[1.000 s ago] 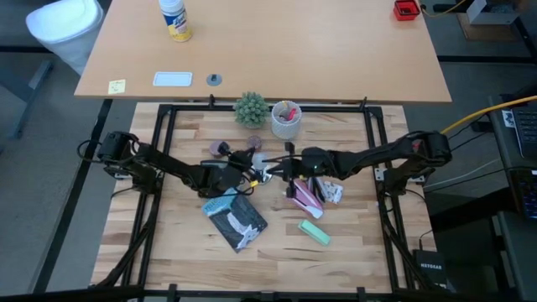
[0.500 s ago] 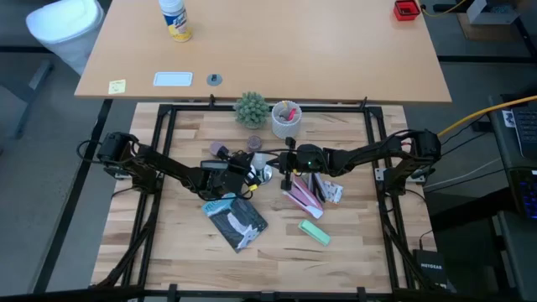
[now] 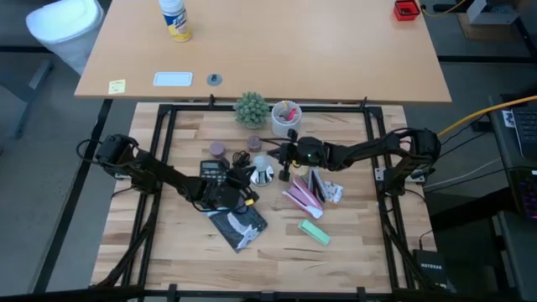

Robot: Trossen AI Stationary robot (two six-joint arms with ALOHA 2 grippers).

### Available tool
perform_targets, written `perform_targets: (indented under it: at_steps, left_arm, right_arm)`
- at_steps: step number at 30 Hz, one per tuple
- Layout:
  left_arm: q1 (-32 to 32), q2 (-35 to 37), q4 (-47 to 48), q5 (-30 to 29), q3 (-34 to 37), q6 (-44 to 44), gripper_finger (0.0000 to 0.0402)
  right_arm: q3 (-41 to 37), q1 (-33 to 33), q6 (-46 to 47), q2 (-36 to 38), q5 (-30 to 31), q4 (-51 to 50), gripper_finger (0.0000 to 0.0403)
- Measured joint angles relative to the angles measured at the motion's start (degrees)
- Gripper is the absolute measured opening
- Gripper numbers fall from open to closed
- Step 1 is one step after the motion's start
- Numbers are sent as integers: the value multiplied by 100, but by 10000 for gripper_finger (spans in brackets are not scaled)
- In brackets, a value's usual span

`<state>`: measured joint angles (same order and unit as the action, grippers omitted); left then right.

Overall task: Screw lightbulb
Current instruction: Remove the lightbulb from the lamp

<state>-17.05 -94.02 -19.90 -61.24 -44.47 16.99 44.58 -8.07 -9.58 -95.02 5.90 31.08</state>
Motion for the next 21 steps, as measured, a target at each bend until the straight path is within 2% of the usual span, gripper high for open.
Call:
perform_targets:
  at_steps: [6,10,16,21]
  left_arm:
    - [-92,0,-29,-95,0,55,0]
    - [-221,59,-58,-522,0,-37,0]
    - [-398,476,-65,-1332,-2,-435,0]
    - [-189,667,-48,-1510,-4,-939,0]
  right_arm:
    - [0,7,-25,0,35,190,20]
    - [0,12,-142,65,225,164,20]
    - [7,182,-82,620,211,-110,20]
    - [7,504,187,1048,107,-559,20]
